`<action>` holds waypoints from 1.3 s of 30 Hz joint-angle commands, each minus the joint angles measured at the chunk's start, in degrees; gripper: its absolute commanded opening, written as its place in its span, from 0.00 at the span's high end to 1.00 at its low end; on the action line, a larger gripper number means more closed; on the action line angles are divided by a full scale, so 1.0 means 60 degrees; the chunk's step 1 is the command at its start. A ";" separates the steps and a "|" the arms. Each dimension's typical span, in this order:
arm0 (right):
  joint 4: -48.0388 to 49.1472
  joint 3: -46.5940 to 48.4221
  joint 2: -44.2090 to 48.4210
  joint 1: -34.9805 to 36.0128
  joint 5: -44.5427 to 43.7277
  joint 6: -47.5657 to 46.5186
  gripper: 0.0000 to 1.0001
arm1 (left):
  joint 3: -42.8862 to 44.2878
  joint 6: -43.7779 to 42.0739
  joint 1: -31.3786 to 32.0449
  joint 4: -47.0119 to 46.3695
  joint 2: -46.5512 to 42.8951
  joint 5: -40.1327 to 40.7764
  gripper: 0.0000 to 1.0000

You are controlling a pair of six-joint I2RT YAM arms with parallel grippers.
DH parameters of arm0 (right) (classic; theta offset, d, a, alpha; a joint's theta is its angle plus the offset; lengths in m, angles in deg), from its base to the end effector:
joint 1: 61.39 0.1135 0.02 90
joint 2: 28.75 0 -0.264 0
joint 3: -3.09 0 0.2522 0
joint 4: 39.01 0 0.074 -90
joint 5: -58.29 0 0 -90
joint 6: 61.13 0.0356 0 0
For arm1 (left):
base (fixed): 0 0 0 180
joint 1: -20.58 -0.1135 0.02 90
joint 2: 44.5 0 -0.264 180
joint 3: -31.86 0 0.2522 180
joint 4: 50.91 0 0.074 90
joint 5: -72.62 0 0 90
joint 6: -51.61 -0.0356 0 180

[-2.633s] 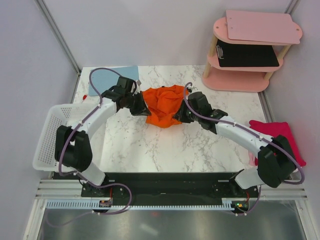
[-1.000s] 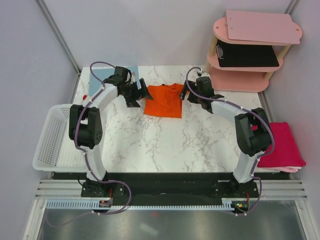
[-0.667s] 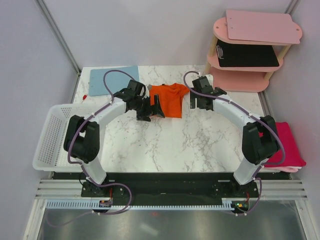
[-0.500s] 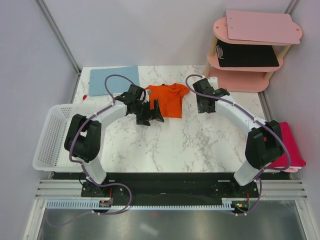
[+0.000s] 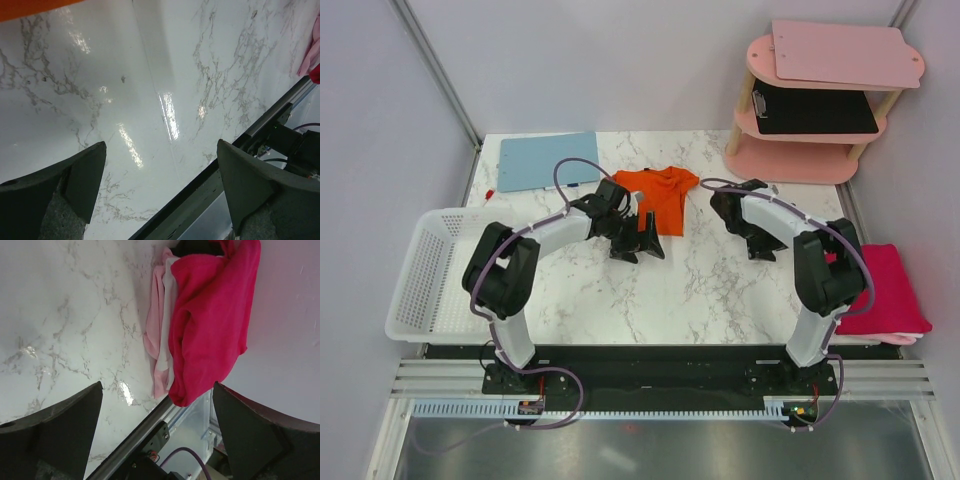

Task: Fold and stack the t-shirts
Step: Put the neatly folded tshirt into the corner of the board with the right arm

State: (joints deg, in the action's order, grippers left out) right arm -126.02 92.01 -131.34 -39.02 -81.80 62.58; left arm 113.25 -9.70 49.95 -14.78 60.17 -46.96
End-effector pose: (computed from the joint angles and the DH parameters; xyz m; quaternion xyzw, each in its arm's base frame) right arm 0.2921 0.0907 0.2164 0.0499 0.9015 -0.4117 0.1237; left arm 0.3155 -0.1977 0.1789 0.0729 0.9322 -0.3391 0.1035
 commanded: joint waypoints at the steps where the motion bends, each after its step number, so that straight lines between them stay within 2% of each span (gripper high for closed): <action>1: -0.0682 -0.0220 -0.0757 -0.0286 -0.0032 0.0751 0.02 | 0.0021 0.0097 0.0159 -0.0476 0.0047 -0.0416 0.03; 6: -0.0580 -0.1084 -0.0569 -0.0490 0.0407 0.1265 0.02 | -0.0008 0.0184 0.0306 -0.0652 0.0164 -0.0694 0.03; 12: -0.0359 -0.1496 -0.0407 -0.1500 0.0292 0.1470 0.02 | -0.0125 0.0302 0.0613 -0.0931 0.0208 -0.0987 0.03; 19: -0.0096 -0.1613 -0.1196 -0.2234 0.0159 0.1442 0.02 | -0.0169 0.0317 0.1009 -0.1033 0.0061 -0.1105 0.03; 29: 0.0578 -0.1525 -0.2619 -0.3625 -0.0367 0.0870 0.03 | -0.0242 0.0229 0.1024 -0.1033 -0.0027 -0.1119 0.04; 32: 0.0914 -0.1598 -0.2502 -0.4018 -0.0339 0.0651 0.44 | -0.0257 0.0214 0.1024 -0.1004 0.0046 -0.1134 0.04; 33: 0.0987 -0.1598 -0.2444 -0.4079 -0.0310 0.0578 0.75 | -0.0257 0.0214 0.1024 -0.1004 0.0061 -0.1119 0.04; 34: 0.1046 -0.1569 -0.2414 -0.4109 -0.0281 0.0519 0.91 | -0.0243 0.0214 0.1024 -0.0960 0.0061 -0.1076 0.04; 35: 0.1105 -0.1554 -0.2414 -0.4109 -0.0193 0.0461 1.00 | -0.0257 0.0185 0.1024 -0.0931 0.0061 -0.1046 0.04; 39: 0.1544 -0.1510 -0.2166 -0.3788 0.0188 0.0124 1.00 | -0.0184 0.0097 0.1024 -0.0755 0.0047 -0.0871 0.04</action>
State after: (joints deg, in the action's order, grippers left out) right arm -122.61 82.52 -146.33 -62.99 -82.32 64.90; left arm 111.81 -9.00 56.03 -19.52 61.11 -52.21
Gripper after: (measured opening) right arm 0.036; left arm 0.963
